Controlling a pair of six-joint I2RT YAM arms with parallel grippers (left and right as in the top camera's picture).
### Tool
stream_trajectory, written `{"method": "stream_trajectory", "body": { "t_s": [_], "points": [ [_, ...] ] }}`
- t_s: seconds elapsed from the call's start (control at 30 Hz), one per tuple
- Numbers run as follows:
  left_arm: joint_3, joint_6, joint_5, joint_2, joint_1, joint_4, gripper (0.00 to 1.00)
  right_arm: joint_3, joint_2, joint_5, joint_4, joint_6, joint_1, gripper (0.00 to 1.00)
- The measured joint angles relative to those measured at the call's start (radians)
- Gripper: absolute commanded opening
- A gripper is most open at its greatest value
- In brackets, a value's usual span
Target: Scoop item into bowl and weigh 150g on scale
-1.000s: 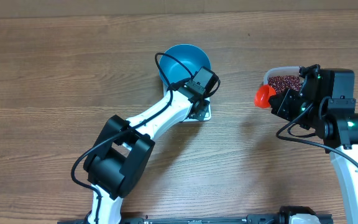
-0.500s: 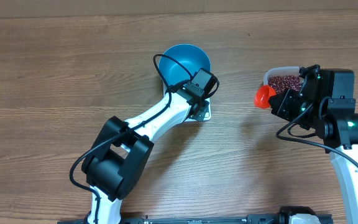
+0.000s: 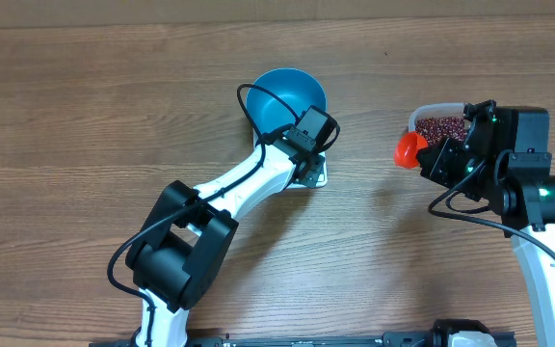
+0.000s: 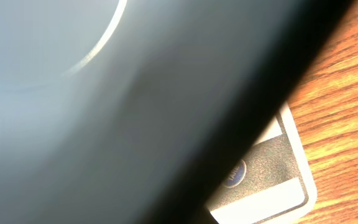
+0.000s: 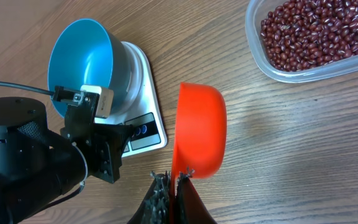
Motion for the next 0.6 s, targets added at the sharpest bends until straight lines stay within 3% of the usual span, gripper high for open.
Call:
{"method": "stream_trajectory", "body": {
  "t_s": [0.37, 0.6],
  "points": [
    [0.008, 0.008, 0.026, -0.046, 0.0, -0.093, 0.04, 0.0, 0.0, 0.0, 0.001, 0.0, 0.0, 0.04],
    [0.043, 0.027, 0.077, -0.243, 0.0, -0.1, 0.04, 0.0, 0.0, 0.0, 0.002, 0.0, 0.0, 0.04]
  ]
}}
